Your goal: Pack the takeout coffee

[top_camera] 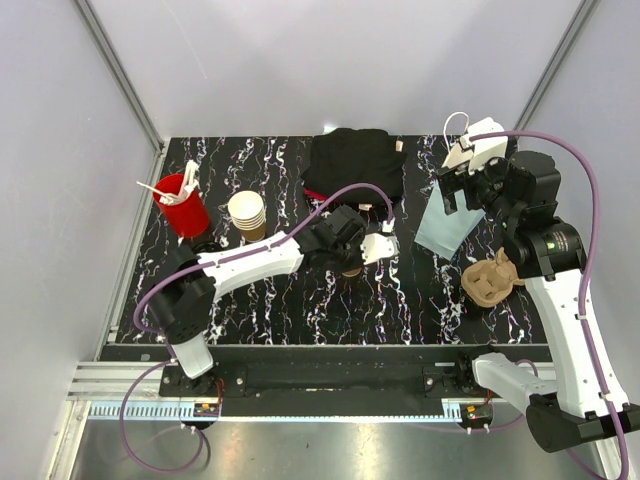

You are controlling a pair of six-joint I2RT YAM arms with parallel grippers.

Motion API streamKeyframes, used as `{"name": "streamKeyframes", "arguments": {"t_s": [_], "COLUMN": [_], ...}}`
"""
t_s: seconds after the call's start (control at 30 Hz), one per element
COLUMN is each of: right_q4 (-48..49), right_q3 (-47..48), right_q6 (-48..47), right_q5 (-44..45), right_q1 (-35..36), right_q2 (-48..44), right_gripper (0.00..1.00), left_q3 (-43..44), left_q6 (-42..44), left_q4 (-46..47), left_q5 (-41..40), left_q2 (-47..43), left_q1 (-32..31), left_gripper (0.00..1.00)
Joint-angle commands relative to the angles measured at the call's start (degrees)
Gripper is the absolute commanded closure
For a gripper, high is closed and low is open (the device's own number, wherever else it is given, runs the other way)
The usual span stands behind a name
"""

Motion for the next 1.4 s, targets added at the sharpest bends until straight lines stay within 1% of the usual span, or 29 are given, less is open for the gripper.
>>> {"name": "streamKeyframes", "arguments": {"t_s": [0.0,0.07,0.1,0.17,0.2,0.37,0.47,0.53,0.6,0.63,0.7,0.73,0.8,0.87,0.9,0.93,1.0,1.03,1.17,1.23,1.37], "right_q4": [3.0,3.0,3.0,3.0,3.0,3.0,3.0,3.0,3.0,3.0,3.0,3.0,3.0,3.0,3.0,3.0,3.0,3.0,3.0,3.0,2.9], "right_q3": [-0.1,-0.1,-0.1,0.0,0.0,0.0,0.0,0.0,-0.1,-0.2,-0.4,-0.4,-0.5,-0.4,-0.4,-0.4,-0.4,-0.5,-0.7,-0.7,-0.8], "right_q6": [0.7,0.6,0.6,0.6,0.6,0.6,0.6,0.7,0.7,0.8,0.8,0.8,0.8,0.9,0.9,0.9,1.0,1.1,1.1,1.2,1.5], "right_q5": [-0.9,-0.9,-0.9,-0.9,-0.9,-0.9,-0.9,-0.9,-1.0,-1.1,-1.5,-1.5,-1.8,-1.9,-2.1,-2.2,-2.5,-2.6,-3.1,-3.2,-4.1], "right_q1": [-0.2,-0.2,-0.2,-0.2,-0.2,-0.2,-0.2,-0.2,-0.2,-0.2,-0.3,-0.3,-0.3,-0.3,-0.2,-0.3,-0.3,-0.3,-0.2,-0.3,-0.2], "right_q2": [-1.0,-0.9,-0.9,-0.9,-0.9,-0.9,-0.8,-0.9,-1.0,-1.0,-0.8,-0.7,-0.6,-0.4,-0.3,-0.1,-0.1,0.0,0.2,0.3,0.2], "right_gripper": [0.00,0.00,0.00,0.00,0.00,0.00,0.00,0.00,0.00,0.00,0.00,0.00,0.00,0.00,0.00,0.00,0.00,0.00,0.00,0.00,0.00], "left_q3": [-0.5,-0.4,-0.4,-0.4,-0.4,-0.6,-0.6,-1.3,-2.1,-3.2,-4.3,-5.7,-7.2,-8.9,-9.2,-9.4,-9.6,-9.6,-10.8,-11.9,-13.1], "left_q6": [0.1,0.1,0.2,0.2,0.5,1.0,1.5,1.8,2.3,2.7,3.2,3.3,3.4,3.2,2.8,2.6,2.1,2.1,1.8,1.4,1.2], "left_q4": [2.4,2.4,2.4,2.2,2.0,1.6,1.2,1.2,1.3,1.4,1.6,2.0,2.4,2.5,1.7,1.1,-1.0,-2.1,-5.7,-7.5,-12.4], "left_q5": [-1.2,-1.3,-1.3,-1.5,-1.6,-2.9,-4.1,-4.9,-6.5,-7.3,-8.6,-10.0,-10.9,-11.0,-10.4,-9.7,-7.8,-7.4,-8.6,-11.0,-11.3], "left_q2": [-0.3,-0.6,-0.5,-0.8,-0.9,-2.5,-5.5,-8.7,-12.3,-13.5,-16.9,-18.2,-21.4,-23.4,-25.0,-25.8,-27.9,-28.6,-33.5,-35.1,-39.8], "left_q1": [-0.5,-0.4,-0.5,-0.4,-0.4,-0.5,-0.4,-0.4,-0.4,-0.3,0.0,0.8,2.0,5.0,6.3,9.3,12.2,14.6,18.9,21.0,24.4], "left_gripper": [0.95,0.88,0.81,0.75,0.72,0.67,0.53,0.38,0.29,0.22,0.19,0.14,0.08,0.02,0.01,0.01,0.01,0.01,0.01,0.01,0.01]}}
